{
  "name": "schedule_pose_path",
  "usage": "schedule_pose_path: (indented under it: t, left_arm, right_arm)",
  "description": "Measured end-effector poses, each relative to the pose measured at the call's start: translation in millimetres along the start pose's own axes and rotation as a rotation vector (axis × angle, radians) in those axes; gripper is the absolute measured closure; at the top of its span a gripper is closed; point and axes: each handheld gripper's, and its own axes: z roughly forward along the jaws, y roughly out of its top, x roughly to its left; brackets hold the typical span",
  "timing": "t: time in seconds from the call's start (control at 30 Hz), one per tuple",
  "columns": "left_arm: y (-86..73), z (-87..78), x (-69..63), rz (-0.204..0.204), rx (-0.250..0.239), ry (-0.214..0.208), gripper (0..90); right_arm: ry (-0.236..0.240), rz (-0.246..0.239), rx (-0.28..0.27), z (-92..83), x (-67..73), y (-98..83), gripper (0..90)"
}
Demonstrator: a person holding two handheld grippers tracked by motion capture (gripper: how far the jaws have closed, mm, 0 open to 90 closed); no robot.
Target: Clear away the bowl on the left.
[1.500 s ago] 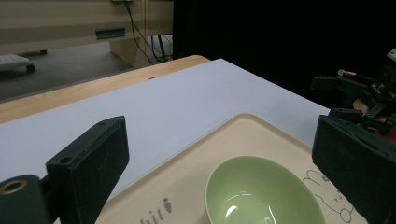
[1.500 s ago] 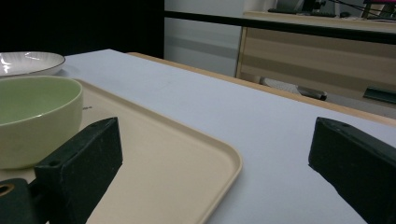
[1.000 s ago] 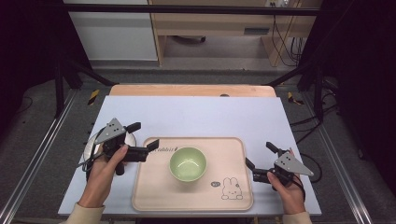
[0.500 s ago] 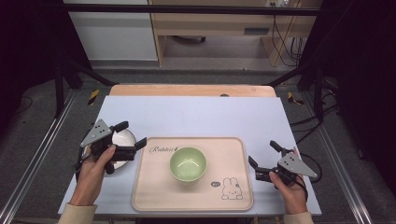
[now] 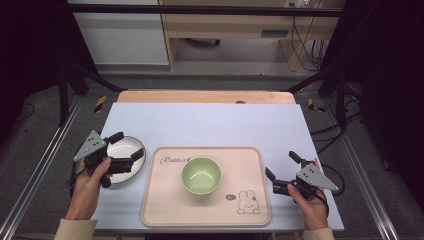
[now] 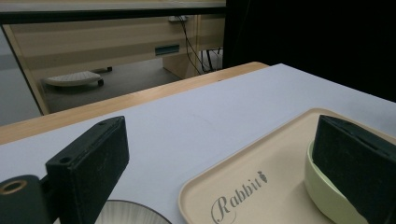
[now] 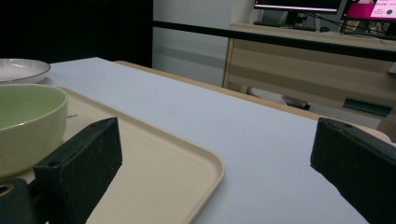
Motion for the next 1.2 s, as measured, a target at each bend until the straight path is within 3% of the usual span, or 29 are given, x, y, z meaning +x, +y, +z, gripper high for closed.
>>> schedule_pose_path:
  t: [0.53, 0.87, 1.2]
  left_arm:
    - [-22.6, -11.1, 16.6, -0.014, 0.009, 0.031, 4.2]
    - [-34.3, -24.9, 21.5, -0.028, -0.047, -0.002, 4.4]
    - [-49.8, -27.1, 18.2, -0.008, -0.015, -0.049, 4.3]
  right_arm:
    - [0.006, 0.000, 0.006, 0.9, 0.7, -0.5, 2.8]
    - [0.004, 0.002, 0.004, 0.6, 0.4, -0.6, 2.7]
    - [0.007, -0.001, 0.006, 1.4, 1.0, -0.9, 2.7]
